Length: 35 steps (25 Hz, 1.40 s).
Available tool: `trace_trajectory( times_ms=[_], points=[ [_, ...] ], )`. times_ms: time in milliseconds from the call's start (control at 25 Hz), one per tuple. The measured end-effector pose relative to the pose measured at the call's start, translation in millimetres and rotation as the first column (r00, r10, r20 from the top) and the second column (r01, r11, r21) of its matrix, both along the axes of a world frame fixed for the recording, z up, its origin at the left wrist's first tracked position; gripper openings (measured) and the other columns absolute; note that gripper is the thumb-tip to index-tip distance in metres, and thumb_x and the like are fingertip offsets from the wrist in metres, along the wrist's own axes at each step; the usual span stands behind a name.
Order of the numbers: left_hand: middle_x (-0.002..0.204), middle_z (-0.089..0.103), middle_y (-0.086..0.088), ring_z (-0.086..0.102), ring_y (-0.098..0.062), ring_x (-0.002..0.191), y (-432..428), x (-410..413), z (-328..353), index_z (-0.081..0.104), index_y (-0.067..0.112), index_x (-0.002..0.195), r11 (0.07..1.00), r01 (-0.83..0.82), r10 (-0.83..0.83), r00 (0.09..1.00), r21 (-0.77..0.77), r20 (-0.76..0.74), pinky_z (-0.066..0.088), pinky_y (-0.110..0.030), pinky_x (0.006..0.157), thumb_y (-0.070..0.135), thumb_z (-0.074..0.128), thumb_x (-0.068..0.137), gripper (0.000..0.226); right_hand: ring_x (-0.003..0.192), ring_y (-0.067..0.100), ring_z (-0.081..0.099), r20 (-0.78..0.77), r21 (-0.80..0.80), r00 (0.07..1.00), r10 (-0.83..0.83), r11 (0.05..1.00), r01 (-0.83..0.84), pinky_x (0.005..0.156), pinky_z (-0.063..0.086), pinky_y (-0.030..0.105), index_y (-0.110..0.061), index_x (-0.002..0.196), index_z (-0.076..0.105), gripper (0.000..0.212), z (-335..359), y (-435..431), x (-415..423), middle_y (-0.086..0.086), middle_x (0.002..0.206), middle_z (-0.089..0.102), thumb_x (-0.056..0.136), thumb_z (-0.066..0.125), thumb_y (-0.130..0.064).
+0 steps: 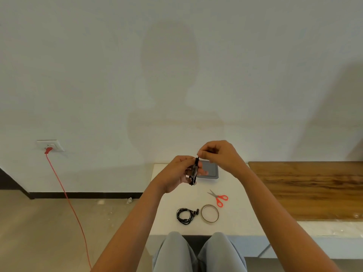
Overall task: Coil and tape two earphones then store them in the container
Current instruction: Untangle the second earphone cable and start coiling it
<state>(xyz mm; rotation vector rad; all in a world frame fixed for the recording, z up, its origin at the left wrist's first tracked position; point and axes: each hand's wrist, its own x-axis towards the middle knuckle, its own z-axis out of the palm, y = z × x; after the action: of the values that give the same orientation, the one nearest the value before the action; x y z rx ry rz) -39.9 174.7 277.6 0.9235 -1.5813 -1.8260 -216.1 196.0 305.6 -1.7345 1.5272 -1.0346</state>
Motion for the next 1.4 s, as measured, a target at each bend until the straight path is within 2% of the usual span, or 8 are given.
trace_trajectory(
  times_ms=[120,320,480,560,720,920,1200,1400],
  points=[
    [0.074,0.064,-0.010,0.065,-0.039,0.107,1.1,0.9,5.3,0.061,0.006,0.081,0.993,0.014,-0.002,0.995,0.115,-0.104,0.046,-0.062,0.090,0.016,0.037,0.100,0.033,0.064,0.010,0.055,0.342,0.109,0.938,-0.050,0.994,0.013,0.061,0.048,0.019,-0.014,0.086,0.074,0.007,-12.2,-4.1,-0.7,0.001,0.072,0.068,0.083,0.071,-0.019],
    [0.059,0.048,0.001,0.070,-0.021,0.081,3.4,0.8,9.6,0.052,0.014,0.070,0.973,-0.007,0.069,0.962,0.231,-0.263,0.051,-0.056,0.084,0.027,0.037,0.101,0.037,0.072,0.016,0.060,0.644,0.284,0.760,-0.088,0.950,-0.130,0.073,0.052,0.032,-0.013,0.090,0.070,0.016,-39.0,6.6,18.9,0.004,0.080,0.069,0.094,0.055,-0.015],
    [0.053,0.041,0.005,0.063,-0.011,0.067,1.1,1.7,-1.0,0.049,0.018,0.066,0.963,-0.077,0.151,0.948,0.258,-0.279,0.053,-0.045,0.080,0.029,0.040,0.100,0.037,0.083,0.011,0.065,0.744,0.310,0.654,-0.138,0.938,-0.156,0.086,0.054,0.035,-0.014,0.094,0.073,0.016,-52.7,18.3,28.7,0.001,0.087,0.070,0.092,0.059,-0.022],
    [0.053,0.039,0.006,0.061,-0.010,0.066,1.2,2.2,-6.8,0.052,0.018,0.067,0.962,-0.068,0.149,0.943,0.266,-0.298,0.054,-0.042,0.076,0.029,0.042,0.099,0.034,0.084,0.012,0.065,0.734,0.279,0.662,-0.149,0.956,-0.095,0.080,0.055,0.029,-0.013,0.092,0.074,0.015,-55.1,23.1,32.9,0.002,0.086,0.070,0.091,0.061,-0.019],
    [0.053,0.040,0.004,0.060,-0.010,0.066,7.0,-3.0,-17.0,0.058,0.012,0.079,0.952,-0.037,0.153,0.917,0.304,-0.368,0.056,-0.045,0.078,0.024,0.039,0.101,0.031,0.072,0.015,0.068,0.534,0.154,0.824,-0.191,0.980,0.127,0.065,0.056,0.027,-0.007,0.096,0.074,0.018,-54.3,24.4,36.9,0.014,0.085,0.071,0.093,0.057,-0.014],
    [0.052,0.047,0.002,0.069,-0.018,0.073,3.8,0.7,-31.6,0.056,0.009,0.078,0.942,-0.098,0.197,0.936,0.322,-0.291,0.055,-0.037,0.086,0.024,0.037,0.102,0.034,0.054,-0.003,0.055,0.044,0.005,0.954,-0.297,0.955,0.297,0.055,0.040,0.007,-0.016,0.083,0.072,0.017,-55.4,20.2,31.0,-0.003,0.074,0.068,0.091,0.057,-0.015],
    [0.077,0.073,-0.005,0.070,-0.014,0.083,-19.7,6.5,-28.4,0.068,0.012,0.086,0.992,-0.023,-0.012,0.961,0.124,0.275,0.051,-0.034,0.098,0.052,0.039,0.097,0.050,0.048,0.004,0.041,-0.323,-0.119,0.935,-0.147,0.986,0.114,0.049,0.030,0.014,-0.013,0.081,0.071,0.018,-64.8,7.9,23.3,-0.008,0.054,0.050,0.092,0.057,-0.017],
    [0.052,0.054,0.011,0.061,-0.010,0.072,-35.2,0.2,-40.1,0.067,0.012,0.085,0.986,0.059,-0.108,0.940,0.157,0.323,0.047,-0.036,0.102,0.041,0.047,0.097,0.038,0.066,0.008,0.044,-0.468,-0.180,0.883,0.029,0.975,-0.128,0.059,0.029,0.013,-0.011,0.087,0.073,0.018,-81.1,-9.6,5.3,0.005,0.075,0.063,0.091,0.057,-0.012]
  ],
)
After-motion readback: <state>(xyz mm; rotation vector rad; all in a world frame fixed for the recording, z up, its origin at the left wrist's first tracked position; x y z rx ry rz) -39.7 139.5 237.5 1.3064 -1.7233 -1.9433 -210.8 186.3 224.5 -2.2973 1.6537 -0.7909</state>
